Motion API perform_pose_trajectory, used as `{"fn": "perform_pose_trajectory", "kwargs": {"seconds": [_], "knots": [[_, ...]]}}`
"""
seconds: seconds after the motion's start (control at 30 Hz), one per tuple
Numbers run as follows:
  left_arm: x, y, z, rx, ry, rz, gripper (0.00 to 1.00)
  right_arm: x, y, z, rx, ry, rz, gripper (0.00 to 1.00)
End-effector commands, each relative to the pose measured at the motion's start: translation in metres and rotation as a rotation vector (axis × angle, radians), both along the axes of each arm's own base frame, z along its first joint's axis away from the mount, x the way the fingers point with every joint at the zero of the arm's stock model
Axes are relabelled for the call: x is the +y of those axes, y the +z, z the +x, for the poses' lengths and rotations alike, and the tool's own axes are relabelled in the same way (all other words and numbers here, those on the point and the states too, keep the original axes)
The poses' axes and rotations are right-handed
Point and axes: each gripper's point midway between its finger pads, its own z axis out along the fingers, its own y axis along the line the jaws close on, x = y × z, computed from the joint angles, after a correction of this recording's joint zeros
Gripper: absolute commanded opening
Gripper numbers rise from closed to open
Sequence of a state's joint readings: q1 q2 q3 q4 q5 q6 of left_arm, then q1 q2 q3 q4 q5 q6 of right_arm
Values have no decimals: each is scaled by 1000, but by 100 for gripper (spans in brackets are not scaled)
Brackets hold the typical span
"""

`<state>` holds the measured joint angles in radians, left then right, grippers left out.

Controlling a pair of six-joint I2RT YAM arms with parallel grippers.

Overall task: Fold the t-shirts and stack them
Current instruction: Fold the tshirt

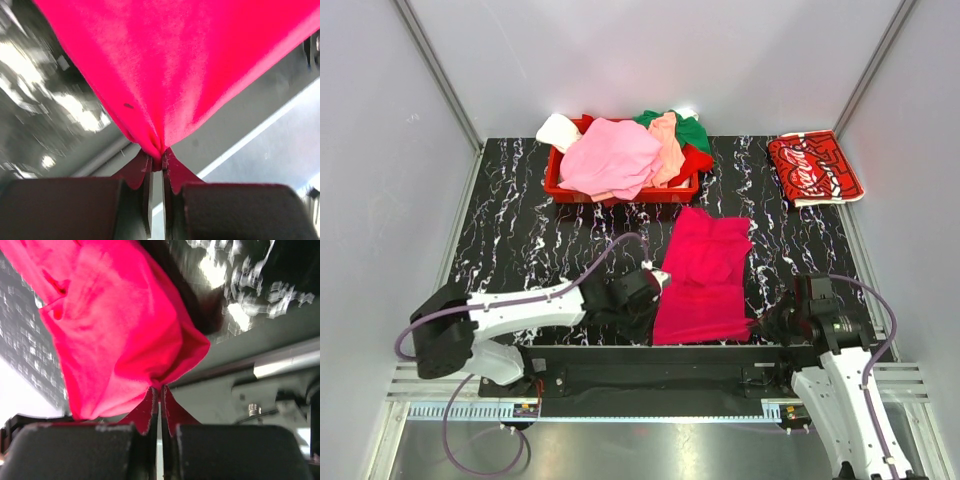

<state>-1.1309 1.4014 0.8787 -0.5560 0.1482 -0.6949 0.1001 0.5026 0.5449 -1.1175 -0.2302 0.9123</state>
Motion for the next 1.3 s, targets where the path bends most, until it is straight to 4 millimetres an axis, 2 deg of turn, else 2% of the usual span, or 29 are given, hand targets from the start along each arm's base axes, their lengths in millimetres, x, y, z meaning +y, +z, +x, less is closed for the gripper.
{"fn": "perform_pose_trajectory", "kwargs": {"seconds": [0.0,0.17,0.27,0.3,0.33,0.37,0.4,0.43,0.47,0.5,0.63,0.67,0.77,0.9,0.97,1.1,1.2,1.23,1.27], "knots": [[16,6,-30,42,40,27,0,11,17,-29,28,95,57,0],[16,23,-62,70,12,1,0,6,20,-62,61,113,38,0],[14,38,-72,82,-7,-16,0,9,36,-62,6,118,56,0],[18,40,-72,77,-12,2,0,9,40,-60,-5,119,60,0],[12,53,-69,60,-20,-16,0,10,48,-57,-27,119,60,0],[13,56,-67,49,-25,-3,0,11,51,-53,-42,128,64,0],[20,57,-62,21,-34,40,1,13,57,-49,-51,134,74,0],[17,68,-57,-8,-52,49,2,13,69,-40,-89,131,68,0],[12,72,-56,-10,-52,40,3,13,75,-35,-101,132,68,0],[15,74,-52,-19,-67,61,3,10,86,-28,-135,127,44,0],[13,82,-34,-25,-73,81,1,3,104,-7,-173,124,-10,0],[10,90,-29,-32,-69,63,1,3,106,-3,-180,122,-16,0],[16,100,-4,-40,-46,43,2,2,106,10,-179,119,-25,0],[14,117,21,-31,-45,-15,3,2,97,23,-179,112,-32,0],[16,116,36,-27,-38,-12,3,1,94,31,-180,109,-48,0],[9,120,55,16,-49,-60,3,-5,85,49,-165,97,-91,0],[3,122,72,30,-49,-80,4,-5,83,69,-166,99,-107,0],[2,116,77,46,-47,-66,3,-5,84,77,-182,101,-111,0],[1,121,87,33,-39,-74,3,-5,81,83,-167,105,-115,0]]}}
